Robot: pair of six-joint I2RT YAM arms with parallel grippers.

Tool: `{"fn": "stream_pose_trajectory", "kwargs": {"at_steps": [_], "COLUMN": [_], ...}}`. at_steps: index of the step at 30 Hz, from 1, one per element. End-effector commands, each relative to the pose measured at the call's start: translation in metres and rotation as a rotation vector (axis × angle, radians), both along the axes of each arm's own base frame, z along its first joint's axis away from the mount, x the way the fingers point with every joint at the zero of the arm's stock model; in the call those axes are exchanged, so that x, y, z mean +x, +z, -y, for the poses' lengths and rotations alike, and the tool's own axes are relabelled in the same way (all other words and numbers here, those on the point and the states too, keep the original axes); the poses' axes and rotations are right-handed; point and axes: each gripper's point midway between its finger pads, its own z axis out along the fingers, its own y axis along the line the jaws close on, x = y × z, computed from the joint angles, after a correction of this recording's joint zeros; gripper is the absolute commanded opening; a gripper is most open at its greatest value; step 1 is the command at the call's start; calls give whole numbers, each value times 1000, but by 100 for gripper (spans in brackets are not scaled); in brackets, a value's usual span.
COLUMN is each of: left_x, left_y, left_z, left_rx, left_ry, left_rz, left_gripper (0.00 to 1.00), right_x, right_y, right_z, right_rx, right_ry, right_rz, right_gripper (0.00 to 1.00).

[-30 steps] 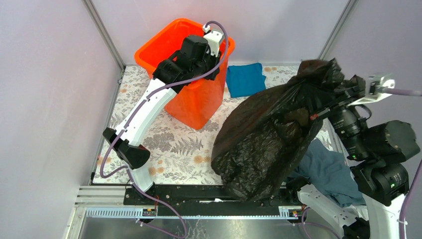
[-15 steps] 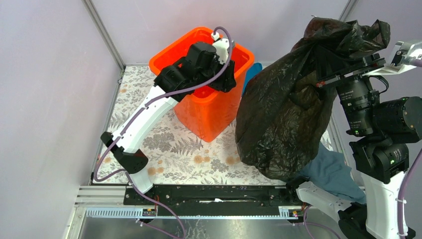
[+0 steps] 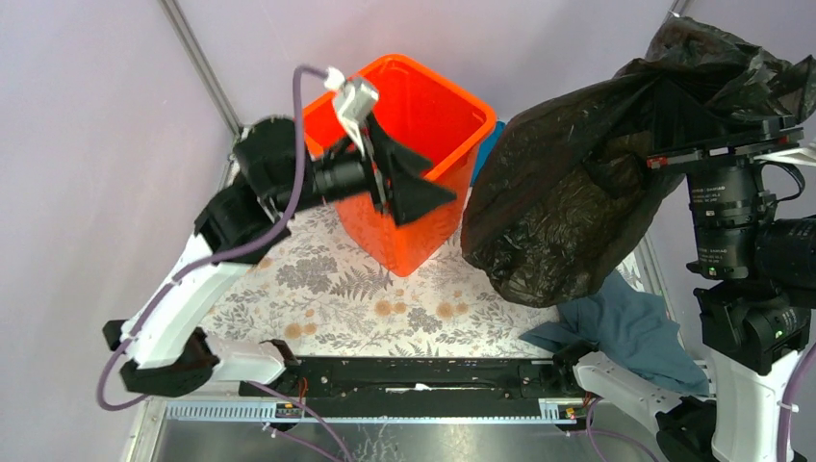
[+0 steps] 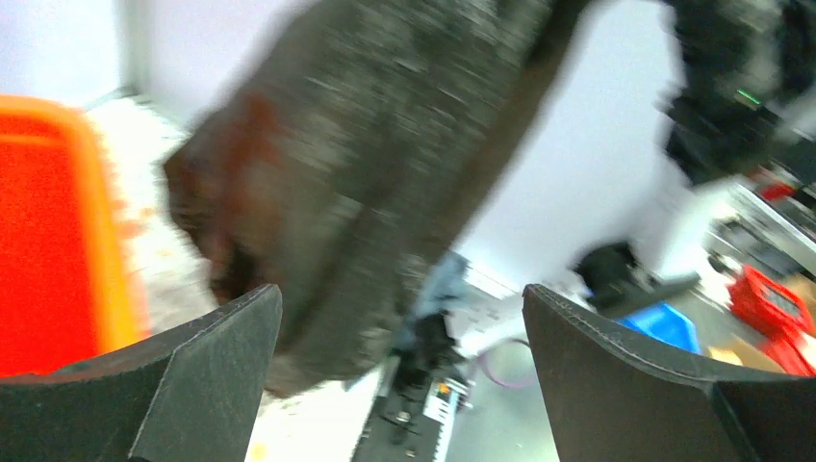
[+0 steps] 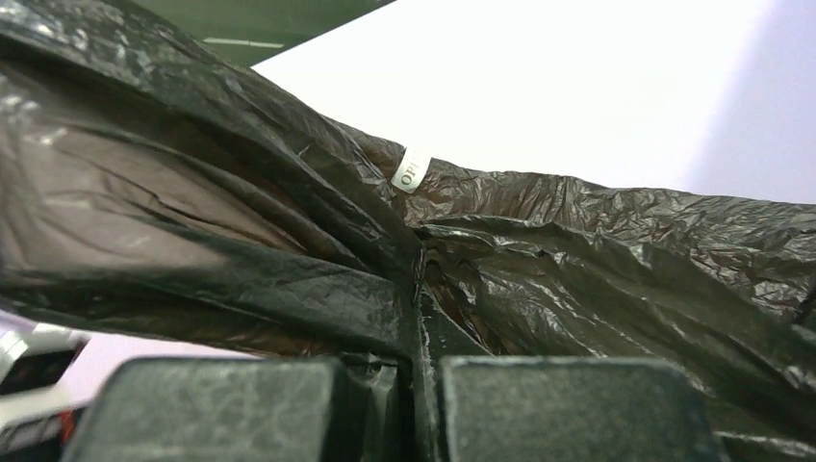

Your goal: Put the trash bags into the trash bin

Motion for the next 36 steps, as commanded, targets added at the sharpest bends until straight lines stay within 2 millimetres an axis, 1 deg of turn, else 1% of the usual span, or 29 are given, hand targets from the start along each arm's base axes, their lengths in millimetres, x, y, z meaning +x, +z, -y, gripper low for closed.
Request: {"fn": "stream_pose_trajectory", "kwargs": {"at_steps": [1,3,5,7,9,11,13,14,16,19,23,24,25,26,28,29,30,32,33,34,35,36], "left_x": [-68,-77,-81,-83,-83,-80,-83,-85,-89,-87,-74,-73,-74,-75,-74,-71,-67,-61,-59,-57,-55,-53], "left_y": [-6,-36,-66,-94,-120,-143,-164,-177,-185,-191,-194,-190,-179,-176,-173,-174,-173,-169,-163,-151,-141,-129], "left_z": [33,49,63,71,78,84,91,95,105,118,124,126,129,131,137,142,146,154,156,159,160,160], "left_rx": [-108,-53,18,100,149,137,98,88,43,-4,-90,-120,-175,-199,-229,-223,-212,-193,-193,-198,-190,-186], "left_ry": [-227,-176,-82,20,91,133,123,114,89,94,157,157,142,130,126,142,159,188,192,196,202,214], "left_rz": [38,28,17,33,1,-64,-118,-140,-171,-188,-187,-179,-159,-144,-139,-133,-130,-111,-89,-56,-15,29], "left_gripper": [99,99,99,99,99,99,99,99,99,99,99,99,99,99,99,99,96,76,64,48,35,26], "right_x": [-20,-25,-32,-38,-45,-54,-62,-67,-75,-84,-94,-96,-97,-99,-102,-103,-104,-110,-113,-118,-122,-127], "right_y": [29,35,41,45,50,55,59,61,64,65,64,64,63,62,60,58,57,53,52,51,49,48], "right_z": [17,20,24,27,30,34,39,42,45,45,46,46,45,44,43,43,42,43,44,46,47,49], "right_rx": [96,108,123,137,152,164,174,180,187,189,202,203,202,202,199,197,195,197,198,198,194,190], "right_ry": [-20,-20,-17,-13,-7,-5,-5,-7,-1,21,48,56,64,72,84,91,96,108,114,122,123,124], "right_rz": [95,116,134,148,167,192,214,226,240,255,274,278,277,277,275,272,271,271,271,273,274,276], "right_gripper": [0,0,0,0,0,0,0,0,0,0,0,0,0,0,0,0,0,0,0,0,0,0]}}
